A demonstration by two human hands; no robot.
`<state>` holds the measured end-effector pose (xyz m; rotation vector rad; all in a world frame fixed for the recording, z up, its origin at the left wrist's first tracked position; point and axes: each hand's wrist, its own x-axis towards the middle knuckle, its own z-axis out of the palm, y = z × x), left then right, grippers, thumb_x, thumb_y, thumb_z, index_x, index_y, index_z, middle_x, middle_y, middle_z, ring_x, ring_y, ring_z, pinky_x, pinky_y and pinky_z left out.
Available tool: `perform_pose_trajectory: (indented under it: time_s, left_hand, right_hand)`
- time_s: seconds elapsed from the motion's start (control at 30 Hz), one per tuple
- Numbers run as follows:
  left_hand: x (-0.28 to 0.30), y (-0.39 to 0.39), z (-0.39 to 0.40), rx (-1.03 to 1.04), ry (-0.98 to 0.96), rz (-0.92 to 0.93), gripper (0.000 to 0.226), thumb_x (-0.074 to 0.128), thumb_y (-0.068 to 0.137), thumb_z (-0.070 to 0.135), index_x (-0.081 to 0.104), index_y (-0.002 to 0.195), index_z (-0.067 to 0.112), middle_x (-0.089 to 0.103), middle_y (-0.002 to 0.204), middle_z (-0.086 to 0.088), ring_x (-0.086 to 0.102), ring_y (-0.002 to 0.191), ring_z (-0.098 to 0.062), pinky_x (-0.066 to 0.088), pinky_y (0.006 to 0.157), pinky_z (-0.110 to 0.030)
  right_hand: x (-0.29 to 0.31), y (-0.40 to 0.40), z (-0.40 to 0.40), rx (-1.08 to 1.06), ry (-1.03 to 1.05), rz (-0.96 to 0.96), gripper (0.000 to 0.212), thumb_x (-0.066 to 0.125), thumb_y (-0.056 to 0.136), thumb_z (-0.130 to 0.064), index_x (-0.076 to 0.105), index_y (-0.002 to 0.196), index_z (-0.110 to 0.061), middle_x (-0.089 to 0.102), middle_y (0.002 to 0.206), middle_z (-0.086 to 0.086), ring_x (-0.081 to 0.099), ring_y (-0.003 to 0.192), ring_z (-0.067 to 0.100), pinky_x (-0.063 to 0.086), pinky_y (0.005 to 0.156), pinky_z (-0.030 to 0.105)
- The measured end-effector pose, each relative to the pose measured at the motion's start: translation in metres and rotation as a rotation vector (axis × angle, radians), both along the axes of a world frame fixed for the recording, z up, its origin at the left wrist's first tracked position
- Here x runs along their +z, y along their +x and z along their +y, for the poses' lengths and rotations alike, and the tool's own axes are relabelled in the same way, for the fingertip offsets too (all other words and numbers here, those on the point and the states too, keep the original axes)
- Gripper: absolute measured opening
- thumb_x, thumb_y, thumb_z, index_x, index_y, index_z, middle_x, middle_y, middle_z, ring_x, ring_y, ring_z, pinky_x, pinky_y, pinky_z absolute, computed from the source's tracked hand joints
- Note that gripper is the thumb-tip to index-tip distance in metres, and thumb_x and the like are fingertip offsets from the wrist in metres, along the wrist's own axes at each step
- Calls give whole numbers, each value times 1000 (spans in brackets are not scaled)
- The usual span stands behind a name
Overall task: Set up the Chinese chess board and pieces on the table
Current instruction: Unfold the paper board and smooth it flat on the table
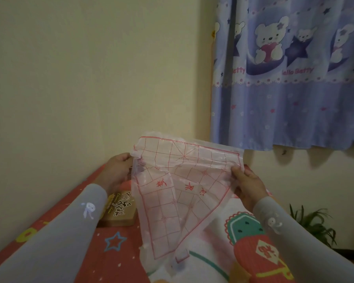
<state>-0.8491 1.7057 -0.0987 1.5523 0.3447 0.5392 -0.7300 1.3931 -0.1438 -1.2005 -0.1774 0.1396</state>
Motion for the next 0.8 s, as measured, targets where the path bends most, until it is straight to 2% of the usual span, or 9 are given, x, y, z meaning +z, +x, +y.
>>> perform_pose_trajectory:
  time_s: [0.1,0.23,0.4,0.5,0.6,0.67,0.73,0.8]
  left_hand:
    - [0,-3,2,10,7,13,15,58,94,10,67,104,4,72,96,-14,69,74,-19,53,50,-20]
    - [3,-9,1,-10,39,10,16,55,95,7,67,105,7,72,99,-13,69,82,-22,59,60,-24]
    - [18,-19,1,-72,28,-57,12,60,88,0,67,95,8,70,94,-11,67,84,-23,57,79,-33]
    - [20,-25,5,-127,-18,-73,14,63,83,-4,67,92,7,70,92,-9,66,86,-23,55,78,-33]
    - [10,-38,6,-209,-23,-46,14,62,81,-6,66,90,4,72,87,-8,68,84,-19,59,74,-28]
    - [-1,-50,8,-289,-25,18,14,65,75,-5,67,86,3,72,85,-11,69,83,-19,59,74,-27]
    - [-15,-63,10,-374,18,90,21,73,59,-7,65,75,3,66,78,-14,68,77,-18,58,70,-25]
    - [-36,-78,9,-418,46,175,19,67,62,-15,61,68,2,61,70,-14,66,64,-14,53,59,-19]
  right_hand:
    - [3,-3,-1,-17,-7,1,21,56,95,-24,65,108,-10,72,104,12,70,90,26,60,76,36]
    - [8,-6,-3,-18,-19,-26,27,55,96,-26,63,114,-7,71,107,12,70,91,23,60,69,30]
    - [28,-12,-6,18,60,-108,30,48,99,-23,60,122,-8,67,119,11,64,110,25,53,90,36]
    - [35,-17,-10,112,132,-129,36,48,97,-26,57,126,-8,66,121,11,62,114,26,50,98,43]
    - [31,-28,-16,201,164,-159,37,46,97,-25,57,126,-6,67,121,11,64,113,26,51,97,42]
    - [25,-35,-22,242,173,-143,31,45,97,-21,62,116,-6,70,113,11,65,108,26,52,94,42]
    - [14,-44,-27,285,206,-64,21,55,83,-20,71,91,-9,74,89,9,69,93,23,55,87,40]
    - [-5,-60,-32,351,212,0,22,55,78,-16,73,66,-11,72,71,7,72,75,20,58,83,41]
